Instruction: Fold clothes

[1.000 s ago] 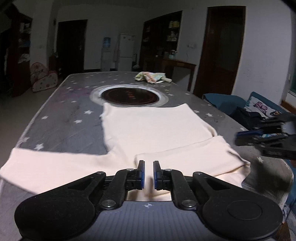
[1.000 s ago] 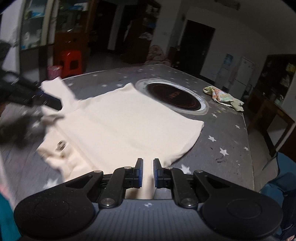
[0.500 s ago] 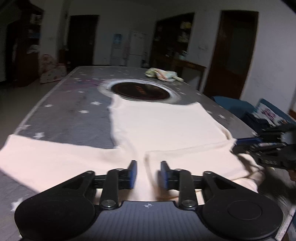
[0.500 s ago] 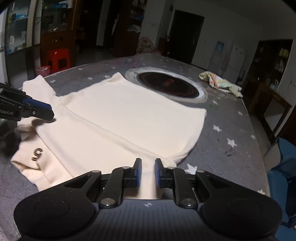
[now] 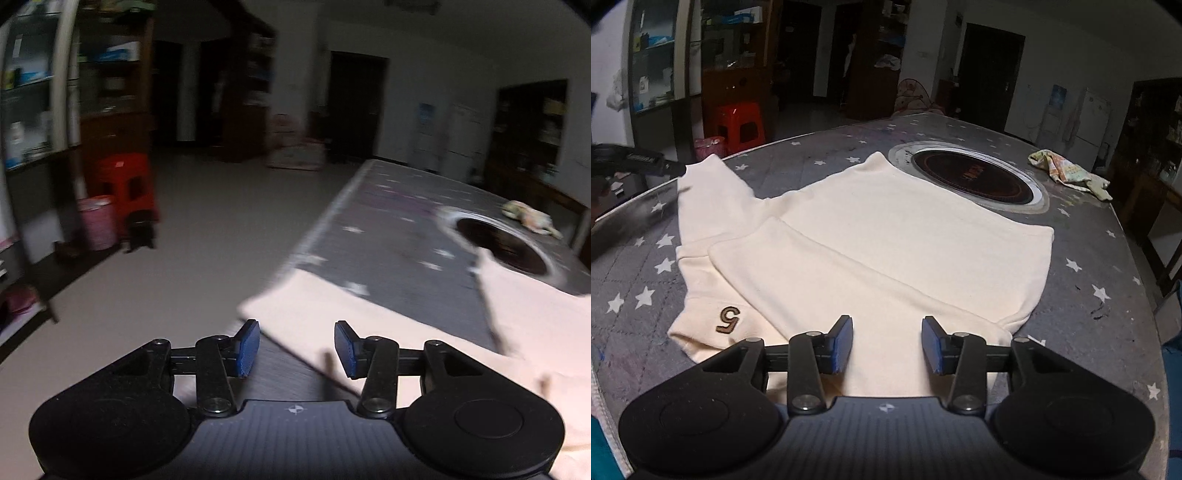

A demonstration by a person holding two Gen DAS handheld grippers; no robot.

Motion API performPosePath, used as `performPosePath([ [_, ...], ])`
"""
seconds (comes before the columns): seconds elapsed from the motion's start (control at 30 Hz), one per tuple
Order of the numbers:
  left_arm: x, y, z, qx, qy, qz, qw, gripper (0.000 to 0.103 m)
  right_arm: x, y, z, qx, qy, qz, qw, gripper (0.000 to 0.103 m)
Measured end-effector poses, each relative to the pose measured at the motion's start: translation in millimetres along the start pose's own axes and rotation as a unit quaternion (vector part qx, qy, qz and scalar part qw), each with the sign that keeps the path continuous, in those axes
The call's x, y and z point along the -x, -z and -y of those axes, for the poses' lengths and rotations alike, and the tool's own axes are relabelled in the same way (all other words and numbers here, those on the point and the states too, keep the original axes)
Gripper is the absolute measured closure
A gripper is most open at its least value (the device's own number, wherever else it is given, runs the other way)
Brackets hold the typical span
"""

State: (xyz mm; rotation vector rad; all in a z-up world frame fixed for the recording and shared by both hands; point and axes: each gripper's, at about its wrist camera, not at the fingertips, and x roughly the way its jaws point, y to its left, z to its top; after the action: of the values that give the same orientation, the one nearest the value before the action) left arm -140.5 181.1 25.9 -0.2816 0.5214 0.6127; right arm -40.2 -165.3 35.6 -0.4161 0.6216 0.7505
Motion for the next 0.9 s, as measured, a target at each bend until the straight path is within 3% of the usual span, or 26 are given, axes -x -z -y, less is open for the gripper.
performPosePath([
  [0.07,-8.7,-2.4,-9.7,0.021,-0.015,-0.007,0.9996,0.053,2.0,0.1,-3.0,0.007,0.002,0.002,1.0,0.061],
  [0.27,-26.5,-5.9,-28.6,0.083,0.008,-0.03,0.9961,0.058,11.6,-3.3,-10.4,0.012,-0.003,0.019,1.0,0.059],
  [0.5,-32.4,-12.3,-31.4,0.099,0.012,-0.024,0.9947,0.094,21.9,-2.3,-13.5,0.011,-0.003,0.03,0.999,0.057],
  [0.6,-22.3,-16.0,-25.5,0.103,0.038,-0.015,0.9938,0.097,27.9,-0.9,-11.6,0.004,0.0,0.036,0.999,0.057],
  [0.73,8.3,-24.4,3.0,0.077,0.106,0.011,0.9913,0.098,33.6,3.3,-5.6,-0.015,0.003,0.043,0.999,0.057],
  [0.9,45.7,-31.2,61.9,0.03,0.219,0.027,0.975,0.098,37.5,8.4,1.3,-0.039,0.002,0.045,0.998,0.057],
])
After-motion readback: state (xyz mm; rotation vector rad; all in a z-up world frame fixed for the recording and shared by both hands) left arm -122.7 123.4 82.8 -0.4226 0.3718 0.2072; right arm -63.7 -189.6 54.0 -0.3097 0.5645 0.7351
